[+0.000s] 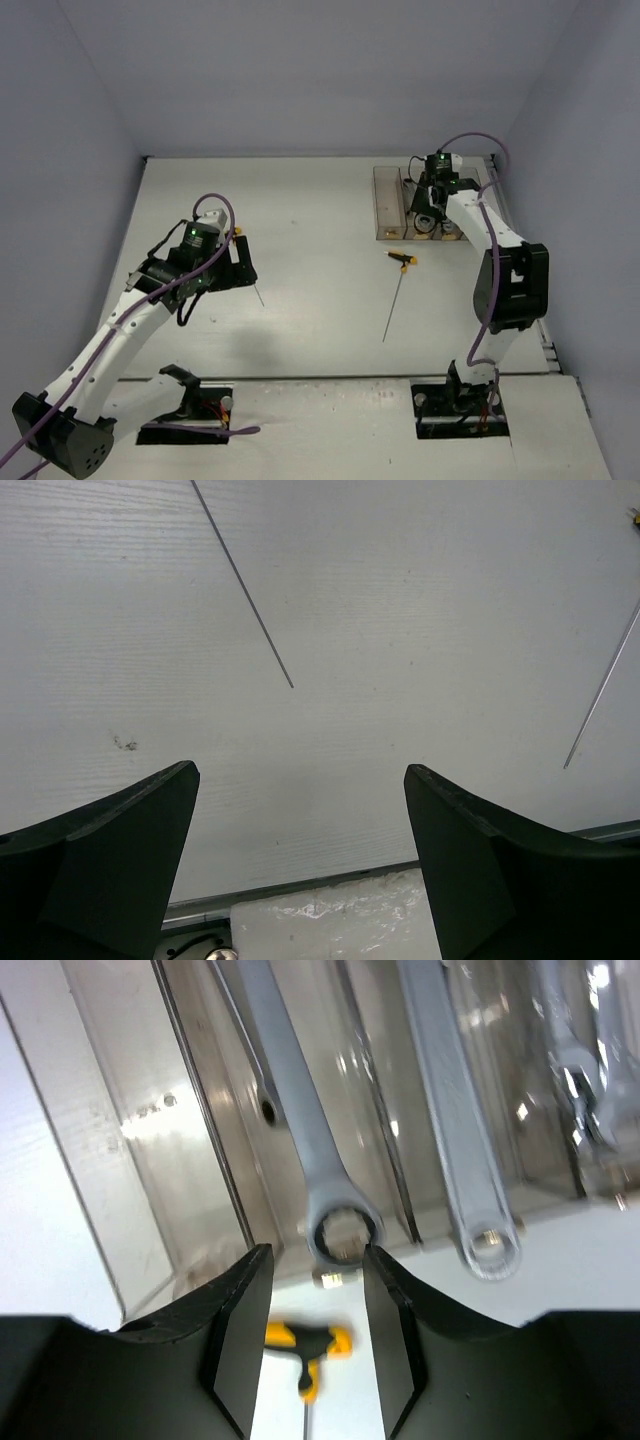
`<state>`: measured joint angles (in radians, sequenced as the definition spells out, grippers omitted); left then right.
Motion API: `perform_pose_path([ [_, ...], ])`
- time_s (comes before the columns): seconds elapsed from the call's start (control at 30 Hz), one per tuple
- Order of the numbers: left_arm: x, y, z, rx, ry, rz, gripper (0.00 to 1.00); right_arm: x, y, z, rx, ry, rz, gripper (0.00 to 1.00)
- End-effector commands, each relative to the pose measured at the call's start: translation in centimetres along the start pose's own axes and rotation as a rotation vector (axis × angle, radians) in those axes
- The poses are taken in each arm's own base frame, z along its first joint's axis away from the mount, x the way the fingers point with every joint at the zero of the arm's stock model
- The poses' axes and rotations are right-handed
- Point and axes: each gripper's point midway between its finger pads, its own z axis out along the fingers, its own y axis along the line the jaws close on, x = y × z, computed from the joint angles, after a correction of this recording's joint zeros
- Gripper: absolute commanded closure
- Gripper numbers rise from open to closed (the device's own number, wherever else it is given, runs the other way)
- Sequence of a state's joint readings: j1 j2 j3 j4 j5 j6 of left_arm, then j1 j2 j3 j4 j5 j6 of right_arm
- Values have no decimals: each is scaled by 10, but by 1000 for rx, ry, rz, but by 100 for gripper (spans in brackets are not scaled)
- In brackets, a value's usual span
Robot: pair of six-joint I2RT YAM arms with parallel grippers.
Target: Sort the tools into containers
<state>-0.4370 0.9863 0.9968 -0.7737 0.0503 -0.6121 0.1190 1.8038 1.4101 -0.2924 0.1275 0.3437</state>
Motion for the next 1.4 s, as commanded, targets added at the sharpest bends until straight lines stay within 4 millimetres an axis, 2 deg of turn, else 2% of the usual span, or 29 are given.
perform_pose_path([
  [0.0, -18, -7, -9, 23, -53, 18, 18, 30, -21, -38, 54, -38, 157, 61],
  [0.07, -16, -7, -8, 26, -45, 24, 18, 44, -24, -44, 60, -31, 181, 61],
  [0.17, -14, -5, -6, 21, -34, 34, 18, 81, -22, -43, 62, 12, 188, 61],
  [0.2, -13, -5, -5, 20, -31, 36, 18, 87, -16, -44, 48, 4, 209, 61],
  [0.27, -10, -4, -2, 15, -21, 36, 18, 110, -2, -44, 14, 25, 211, 62],
  [0.4, -9, -4, -1, 18, -15, 30, 18, 132, 5, -33, 5, 51, 195, 63],
  [0.7, -4, -6, -4, 36, -12, 15, 18, 130, 3, -14, 41, 42, 145, 64],
  [1.0, 2, -2, -5, 28, -10, -6, 18, 138, 1, 3, 75, 72, 82, 70],
  [1.2, 4, -1, 0, 18, 7, -11, 18, 141, -3, 4, 85, 73, 41, 85],
  [1.23, 5, 0, 2, 15, 13, -10, 18, 142, -2, 4, 77, 77, 27, 94],
  [1.27, 5, 0, 2, 13, 16, -8, 18, 142, 2, 1, 61, 77, 13, 99],
  [1.37, 2, -1, 4, 9, 17, -5, 18, 140, 28, -14, -39, 69, -44, 100],
])
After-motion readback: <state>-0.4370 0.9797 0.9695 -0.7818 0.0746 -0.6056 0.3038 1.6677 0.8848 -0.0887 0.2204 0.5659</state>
